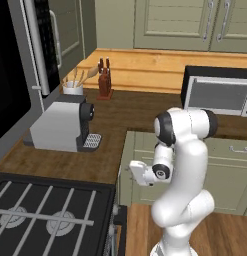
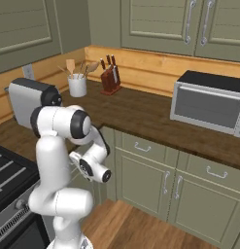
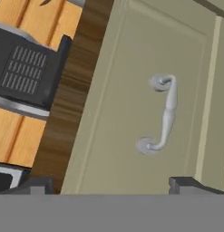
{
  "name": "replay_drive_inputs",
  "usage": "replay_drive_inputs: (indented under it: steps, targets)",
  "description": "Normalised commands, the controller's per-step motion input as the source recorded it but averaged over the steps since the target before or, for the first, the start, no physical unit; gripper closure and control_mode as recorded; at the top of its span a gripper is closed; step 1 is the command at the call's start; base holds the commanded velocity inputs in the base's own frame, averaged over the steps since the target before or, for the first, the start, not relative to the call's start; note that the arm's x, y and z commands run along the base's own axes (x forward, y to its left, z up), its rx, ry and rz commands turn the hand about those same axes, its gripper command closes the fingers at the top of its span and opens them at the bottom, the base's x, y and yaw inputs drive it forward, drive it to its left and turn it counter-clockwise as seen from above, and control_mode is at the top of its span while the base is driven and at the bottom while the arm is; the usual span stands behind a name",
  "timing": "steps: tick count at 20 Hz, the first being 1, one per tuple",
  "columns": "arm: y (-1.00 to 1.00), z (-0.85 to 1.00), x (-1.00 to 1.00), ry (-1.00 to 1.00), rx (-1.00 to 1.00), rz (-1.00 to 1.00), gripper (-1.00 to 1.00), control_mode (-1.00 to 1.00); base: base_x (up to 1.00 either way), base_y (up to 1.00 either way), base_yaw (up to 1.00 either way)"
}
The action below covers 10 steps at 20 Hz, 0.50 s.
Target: Take a straw from the drawer in front and place it inside the glass cup on the dining counter.
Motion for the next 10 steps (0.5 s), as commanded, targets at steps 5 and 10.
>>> replay_drive_inputs:
  steps: [5, 10]
  targets:
    - [0.0, -0.42, 0.43, 0.08, 0.04, 0.0, -1.0, -1.0, 0.0, 0.0, 0.0]
    - [0.17, -0.32, 0.38, 0.0, 0.0, 0.0, -1.0, -1.0, 0.0, 0.0, 0.0]
